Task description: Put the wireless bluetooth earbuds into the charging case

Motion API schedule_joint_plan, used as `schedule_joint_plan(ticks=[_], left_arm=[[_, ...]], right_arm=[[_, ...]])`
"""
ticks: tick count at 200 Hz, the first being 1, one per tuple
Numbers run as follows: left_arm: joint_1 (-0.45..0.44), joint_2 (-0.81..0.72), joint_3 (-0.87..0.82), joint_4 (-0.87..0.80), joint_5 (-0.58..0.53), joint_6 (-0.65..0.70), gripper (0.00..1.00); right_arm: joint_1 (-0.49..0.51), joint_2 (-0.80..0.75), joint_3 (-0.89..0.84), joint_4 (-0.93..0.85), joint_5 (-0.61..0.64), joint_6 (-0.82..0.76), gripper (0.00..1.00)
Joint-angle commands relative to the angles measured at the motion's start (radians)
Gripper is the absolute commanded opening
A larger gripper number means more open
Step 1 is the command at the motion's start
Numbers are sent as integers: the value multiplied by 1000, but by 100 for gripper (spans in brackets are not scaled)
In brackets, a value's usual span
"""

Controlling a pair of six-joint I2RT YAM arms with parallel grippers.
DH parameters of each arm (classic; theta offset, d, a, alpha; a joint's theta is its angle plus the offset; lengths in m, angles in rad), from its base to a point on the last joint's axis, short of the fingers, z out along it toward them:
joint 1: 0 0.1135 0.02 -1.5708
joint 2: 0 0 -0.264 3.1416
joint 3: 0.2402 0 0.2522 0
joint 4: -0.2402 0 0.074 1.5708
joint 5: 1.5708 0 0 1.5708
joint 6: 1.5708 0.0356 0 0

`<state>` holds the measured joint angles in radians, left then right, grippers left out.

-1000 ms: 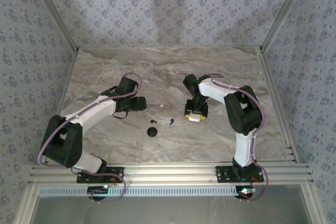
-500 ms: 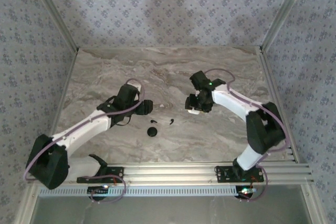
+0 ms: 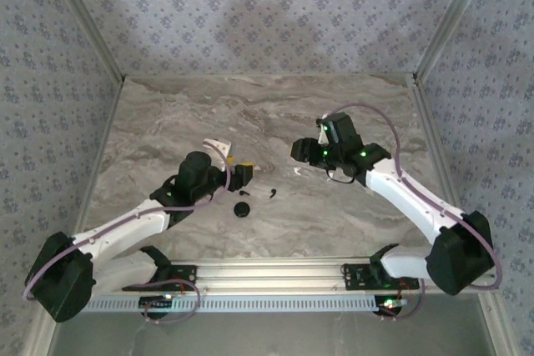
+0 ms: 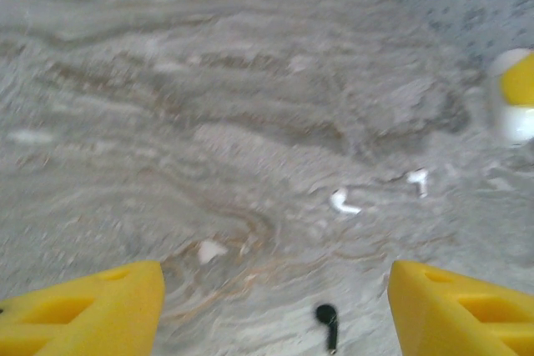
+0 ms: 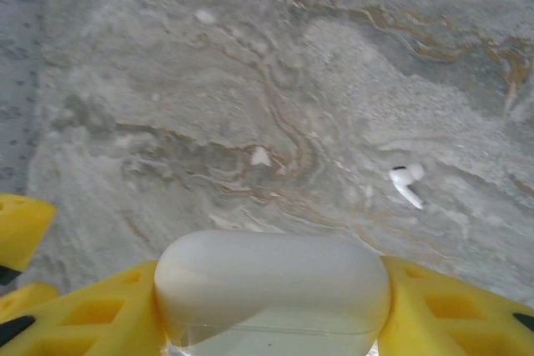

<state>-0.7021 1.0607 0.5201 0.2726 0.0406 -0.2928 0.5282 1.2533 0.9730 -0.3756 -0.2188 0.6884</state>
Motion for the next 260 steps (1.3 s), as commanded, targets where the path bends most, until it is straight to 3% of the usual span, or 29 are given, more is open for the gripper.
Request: schedule_joint_plan(ticks=[1,34,91,142,260], left_arm=[[-10,-22,-26,185,73,75,71],[-35,-11,-72,321,159,158,70],[-113,37,-3,340,158,252,71],[-134,102,32,374,95,239,71],[-142,185,74,436,123,182,66]], right_arm=[[9,-45,-23,97,-39,56,54],[29,-103,-71,202,-20,129,54],[64,-137,-89,304,-83,193,54],[118,-141,-100,336,-119,194,54],[158,-114,-118,348,-168,197,54]])
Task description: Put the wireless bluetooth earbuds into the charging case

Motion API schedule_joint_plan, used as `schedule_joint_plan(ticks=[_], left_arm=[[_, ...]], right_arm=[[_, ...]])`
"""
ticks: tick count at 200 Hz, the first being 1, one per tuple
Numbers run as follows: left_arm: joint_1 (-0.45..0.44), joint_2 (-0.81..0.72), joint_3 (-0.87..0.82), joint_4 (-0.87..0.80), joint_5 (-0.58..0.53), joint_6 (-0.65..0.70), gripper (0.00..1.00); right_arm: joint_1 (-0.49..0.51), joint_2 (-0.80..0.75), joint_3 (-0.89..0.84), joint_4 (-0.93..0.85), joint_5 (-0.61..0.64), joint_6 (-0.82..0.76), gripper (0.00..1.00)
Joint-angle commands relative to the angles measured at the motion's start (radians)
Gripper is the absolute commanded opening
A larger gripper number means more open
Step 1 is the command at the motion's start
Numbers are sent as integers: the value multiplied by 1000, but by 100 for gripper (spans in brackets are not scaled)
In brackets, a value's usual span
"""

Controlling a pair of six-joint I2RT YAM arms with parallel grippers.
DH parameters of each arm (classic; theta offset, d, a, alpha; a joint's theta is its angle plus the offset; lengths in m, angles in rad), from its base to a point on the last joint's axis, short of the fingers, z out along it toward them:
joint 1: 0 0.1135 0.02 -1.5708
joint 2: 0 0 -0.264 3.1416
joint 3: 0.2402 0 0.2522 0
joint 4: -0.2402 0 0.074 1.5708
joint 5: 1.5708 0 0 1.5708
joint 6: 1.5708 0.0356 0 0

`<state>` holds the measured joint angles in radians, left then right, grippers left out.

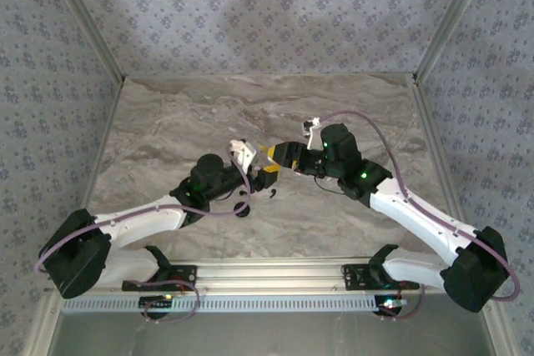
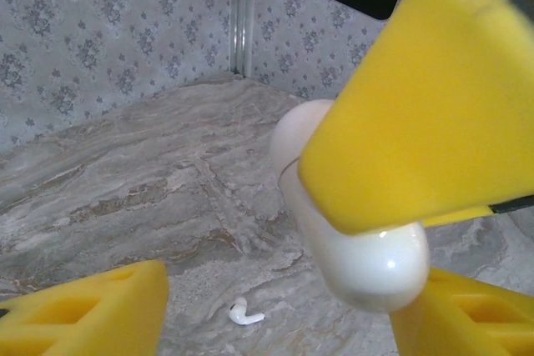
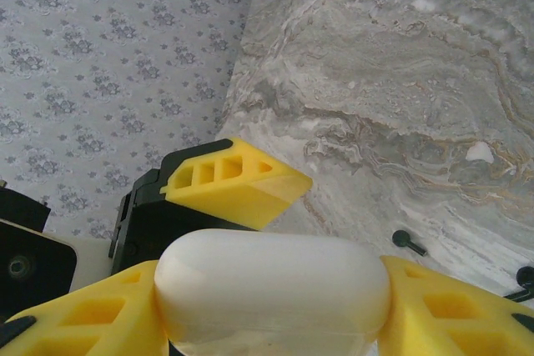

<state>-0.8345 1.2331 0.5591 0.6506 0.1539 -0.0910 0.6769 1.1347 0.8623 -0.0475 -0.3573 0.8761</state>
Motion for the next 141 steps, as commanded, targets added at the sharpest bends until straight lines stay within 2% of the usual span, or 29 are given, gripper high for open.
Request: schedule_joint_plan(ticks=[1,19,40,71,82,104,119,123,141], left_arm=[[-9,12,34,60,9,-21,66],[-9,17,32,81,2,-36,66],[-9,21,32,103,-9,-45,71],[-10,21,32,119,-20,-53,70],[-10,22,31,121,-19,-53,67],[-9,18,30,121,-13,-54,52],[-9,14,28,119,0,-53,48],[-10,14,30,116,7,-49,43],[-11,8,43,76,34,-30,35]], right_arm=[[10,5,-8,20,-29,9,54],[12,8,-8,16,-31,9,54],[16,11,-7,13,-32,11,54],[18,15,-8,9,-31,11,54],[19,16,-7,9,-31,12,54],[19,16,-4,10,-31,8,54],[18,16,0,6,-31,1,55],[19,15,2,0,-30,-2,55],[14,10,29,-49,-9,-46,56]])
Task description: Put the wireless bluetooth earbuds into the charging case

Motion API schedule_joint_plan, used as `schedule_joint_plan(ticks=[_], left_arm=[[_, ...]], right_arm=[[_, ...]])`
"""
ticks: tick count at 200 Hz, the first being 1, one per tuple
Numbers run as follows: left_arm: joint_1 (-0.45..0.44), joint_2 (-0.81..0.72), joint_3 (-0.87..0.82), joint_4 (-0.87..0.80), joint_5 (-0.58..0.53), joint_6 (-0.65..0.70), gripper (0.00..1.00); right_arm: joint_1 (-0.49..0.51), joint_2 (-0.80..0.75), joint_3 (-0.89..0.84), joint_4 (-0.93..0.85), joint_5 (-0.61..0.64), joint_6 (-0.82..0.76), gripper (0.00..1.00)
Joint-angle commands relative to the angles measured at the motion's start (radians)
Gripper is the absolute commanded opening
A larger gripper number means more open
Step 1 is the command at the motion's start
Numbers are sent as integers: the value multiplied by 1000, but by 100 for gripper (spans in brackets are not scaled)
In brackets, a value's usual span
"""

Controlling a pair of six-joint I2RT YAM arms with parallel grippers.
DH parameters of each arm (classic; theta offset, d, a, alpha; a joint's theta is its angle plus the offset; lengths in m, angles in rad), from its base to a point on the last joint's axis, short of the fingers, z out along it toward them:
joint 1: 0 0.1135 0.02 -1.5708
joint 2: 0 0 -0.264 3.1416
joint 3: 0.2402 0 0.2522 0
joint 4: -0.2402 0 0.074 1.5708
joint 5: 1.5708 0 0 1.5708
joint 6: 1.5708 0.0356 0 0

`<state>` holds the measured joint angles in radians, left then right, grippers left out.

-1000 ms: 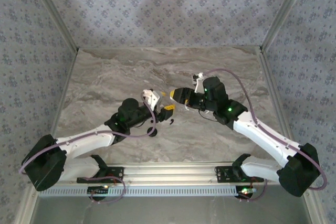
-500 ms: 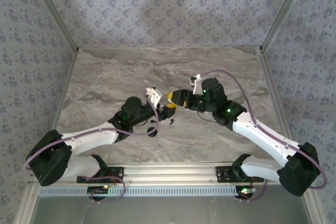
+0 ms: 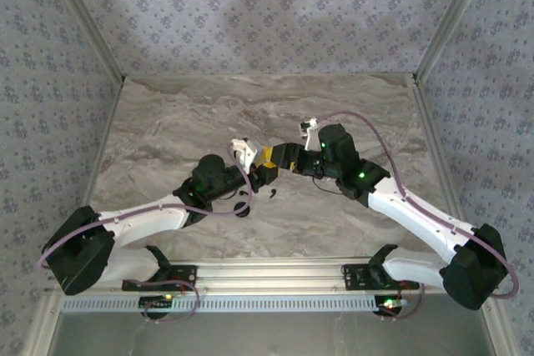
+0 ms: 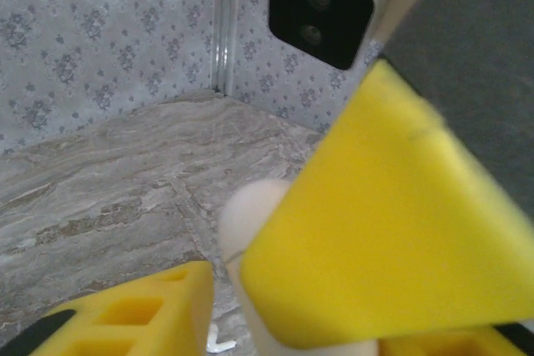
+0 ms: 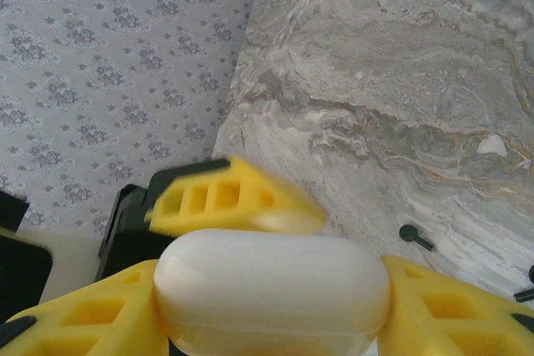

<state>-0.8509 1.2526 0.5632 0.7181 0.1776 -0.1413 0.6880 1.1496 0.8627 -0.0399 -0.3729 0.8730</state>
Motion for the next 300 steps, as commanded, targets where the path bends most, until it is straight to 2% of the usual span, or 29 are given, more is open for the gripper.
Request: schedule_joint_plan(ticks=[1,22,49,71,95,129,162,181,201,258,300], left_arm=[[7,-11,39,6,11,21,35],[9,-16,35,0,14,34,31],[22,-25,32,-23,38,51,26],[56,-30,32,-40,111,52,24],[115,-28,36,-29,229,14,23],[147,-22,69,-64,399,-5,19],[158,-15,100,-63,561,-36,20],[162,-18,119,-63,613,-43,20],[162,-15,144,-74,657,-40,21],[162,-1,189,-60,708,-53,22],[162,10,199,-50,708,-62,22]], right_arm=[[2,-6,29,-59,6,-46,56],[-6,-12,39,-80,15,-86,61],[-24,-37,42,-84,7,-165,79],[-51,-75,45,-86,5,-235,82],[-87,-119,54,-107,-17,-410,83],[-159,-146,92,-192,-162,-680,79],[-238,-141,151,-315,-319,-933,74],[-290,-130,179,-353,-462,-1072,70],[-289,-135,163,-349,-559,-1241,63],[-263,-21,233,-411,-654,-1330,57],[-256,28,260,-433,-720,-1357,46]])
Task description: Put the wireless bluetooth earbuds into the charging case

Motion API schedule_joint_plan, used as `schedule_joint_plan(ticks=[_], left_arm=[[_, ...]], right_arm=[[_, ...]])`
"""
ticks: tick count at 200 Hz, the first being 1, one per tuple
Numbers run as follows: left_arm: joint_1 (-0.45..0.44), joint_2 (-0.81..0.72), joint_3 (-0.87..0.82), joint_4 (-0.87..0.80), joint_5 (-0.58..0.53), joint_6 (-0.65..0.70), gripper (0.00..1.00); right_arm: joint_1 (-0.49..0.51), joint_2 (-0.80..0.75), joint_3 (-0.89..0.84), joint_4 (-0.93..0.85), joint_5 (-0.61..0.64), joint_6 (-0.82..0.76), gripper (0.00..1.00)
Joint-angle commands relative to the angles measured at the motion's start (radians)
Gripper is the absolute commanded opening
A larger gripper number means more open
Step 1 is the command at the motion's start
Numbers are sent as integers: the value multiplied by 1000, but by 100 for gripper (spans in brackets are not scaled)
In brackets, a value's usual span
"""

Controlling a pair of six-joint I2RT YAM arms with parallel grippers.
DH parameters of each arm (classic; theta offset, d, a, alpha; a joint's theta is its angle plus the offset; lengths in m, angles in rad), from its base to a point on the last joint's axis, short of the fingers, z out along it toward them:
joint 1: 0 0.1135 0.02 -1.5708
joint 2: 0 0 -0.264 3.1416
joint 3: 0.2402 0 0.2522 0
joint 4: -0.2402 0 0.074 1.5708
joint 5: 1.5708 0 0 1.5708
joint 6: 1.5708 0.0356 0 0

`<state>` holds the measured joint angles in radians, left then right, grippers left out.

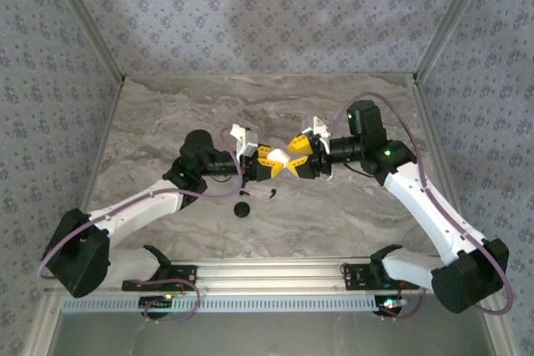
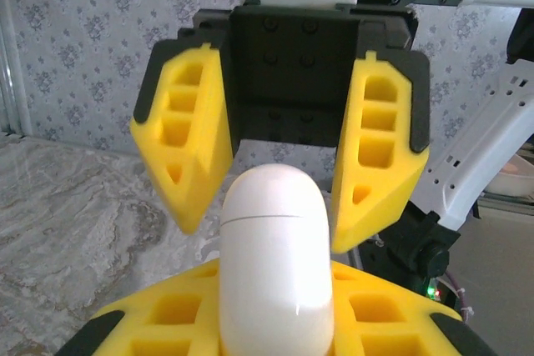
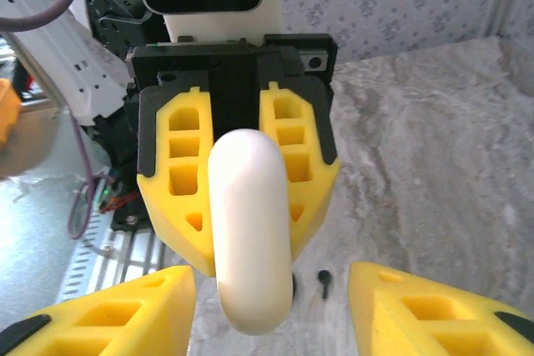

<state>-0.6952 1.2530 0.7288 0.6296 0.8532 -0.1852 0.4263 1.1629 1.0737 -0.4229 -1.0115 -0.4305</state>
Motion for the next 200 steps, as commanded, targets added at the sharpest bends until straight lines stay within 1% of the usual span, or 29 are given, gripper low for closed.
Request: schedule_joint_plan(ticks=[1,50,72,78,94,105,117,130,150,153,166,186,200], left_arm=[[6,9,33,39,32,-19,22],[4,25,37,85,32,-48,22],[5,25,38,87,29,-46,22],[5,25,38,88,27,-48,22],[5,24,40,83,24,-45,24],[5,24,41,61,21,-29,31],[5,13,48,-8,9,18,42],[4,-11,61,-139,-12,107,48],[6,-59,92,-378,-68,275,49],[6,-66,98,-412,-77,300,49],[5,-83,122,-536,-112,397,49],[0,-94,152,-652,-125,504,50],[-7,-94,162,-695,-125,568,50]], right_arm=[[6,15,50,-52,-82,-55,46],[8,30,49,-68,-107,-66,28],[7,41,58,-83,-103,-70,15],[7,42,60,-87,-100,-72,13],[7,40,66,-93,-90,-77,10],[8,37,68,-98,-73,-80,10],[7,31,73,-114,-44,-80,10],[6,23,86,-164,-4,-105,10],[6,12,110,-290,106,-203,10],[7,11,141,-303,127,-220,10],[17,11,171,-365,194,-265,9],[48,25,219,-460,285,-326,9],[82,41,253,-521,356,-360,9]])
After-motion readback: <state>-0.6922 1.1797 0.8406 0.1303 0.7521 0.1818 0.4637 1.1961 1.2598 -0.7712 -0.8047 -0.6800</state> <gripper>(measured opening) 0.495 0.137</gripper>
